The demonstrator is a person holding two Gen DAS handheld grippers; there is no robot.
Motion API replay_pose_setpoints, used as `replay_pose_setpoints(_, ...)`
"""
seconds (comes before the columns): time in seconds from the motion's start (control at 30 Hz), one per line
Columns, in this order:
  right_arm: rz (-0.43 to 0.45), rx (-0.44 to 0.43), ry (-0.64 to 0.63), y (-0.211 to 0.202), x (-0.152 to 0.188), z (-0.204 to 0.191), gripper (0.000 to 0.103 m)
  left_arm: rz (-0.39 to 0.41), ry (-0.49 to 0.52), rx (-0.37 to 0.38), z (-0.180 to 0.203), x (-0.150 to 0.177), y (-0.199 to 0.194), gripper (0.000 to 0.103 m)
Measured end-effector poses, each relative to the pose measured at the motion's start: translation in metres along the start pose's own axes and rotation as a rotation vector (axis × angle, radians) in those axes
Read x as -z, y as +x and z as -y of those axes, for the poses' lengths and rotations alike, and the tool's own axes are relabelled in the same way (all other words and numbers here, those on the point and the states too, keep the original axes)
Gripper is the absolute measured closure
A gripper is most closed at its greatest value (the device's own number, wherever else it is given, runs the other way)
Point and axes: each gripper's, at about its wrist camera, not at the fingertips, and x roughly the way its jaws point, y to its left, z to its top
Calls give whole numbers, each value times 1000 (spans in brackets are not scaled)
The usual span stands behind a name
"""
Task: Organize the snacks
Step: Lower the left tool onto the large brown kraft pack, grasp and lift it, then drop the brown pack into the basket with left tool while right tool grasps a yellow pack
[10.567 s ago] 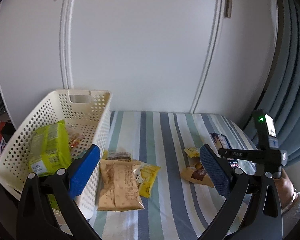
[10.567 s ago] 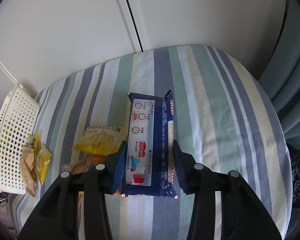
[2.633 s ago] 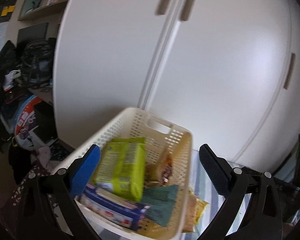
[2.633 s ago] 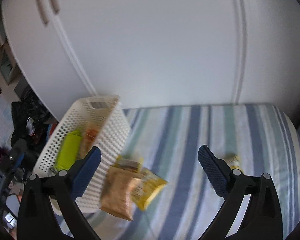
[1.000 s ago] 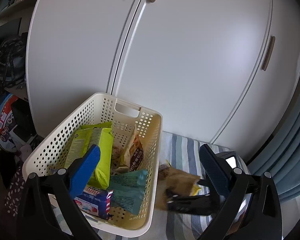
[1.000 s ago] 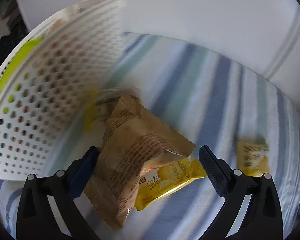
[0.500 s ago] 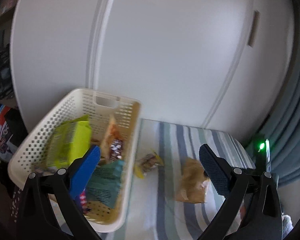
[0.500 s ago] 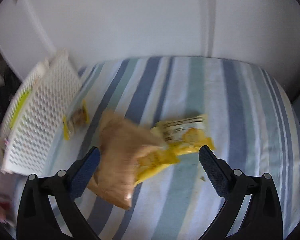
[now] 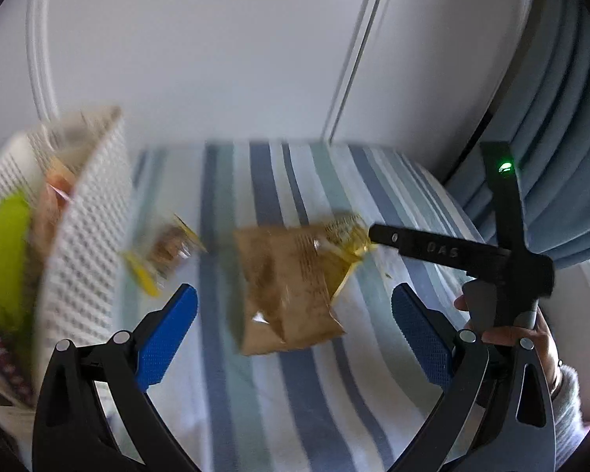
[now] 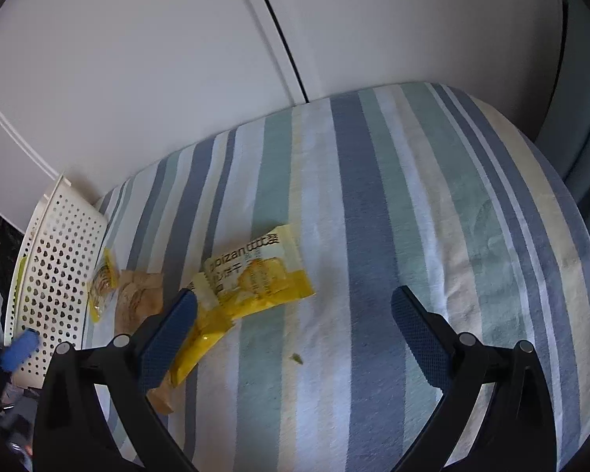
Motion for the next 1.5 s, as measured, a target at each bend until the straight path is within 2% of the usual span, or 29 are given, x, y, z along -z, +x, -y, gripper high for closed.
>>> replay_pose_setpoints(0.1,-1,-12,22,-6,8,7,5,-65,-47,19,-6,-5,22,3)
replay_pose_setpoints(0.3,2,-29,75,0,-4,17,5,-128,-113,52,-11,-13,53,3)
replay_pose_setpoints(0.57,8,-51,109,-3,-6,25,5,-165,-125,17,-6,-14,81,3)
replay_pose_setpoints(0.7,9,-58,101,-2,-7,22,5,-165,-140,16,-12,-10,89,35)
replay_pose_setpoints(0.73,10,-59,100,-2,-7,21,5,-167,-146,20,-12,-8,90,36)
replay_pose_setpoints(0.87,7,-61,92,0,-8,18,5,-147,-180,66,-22,-4,89,40)
replay_pose_setpoints(1.0,-8,-78,89,2,-7,14,5,-115,-169,63,-25,-4,76,41)
replay_pose_setpoints(1.2,-30,-112,94,5,-4,8,5,-21,-143,57,-23,-10,40,41)
replay_pose_setpoints(1.37,-71,-192,124,8,2,1,5,84,-123,19,-24,-18,3,41)
replay_pose_setpoints(1.5,-132,-294,148,15,10,-11,5,163,-142,0,-33,-22,-24,41)
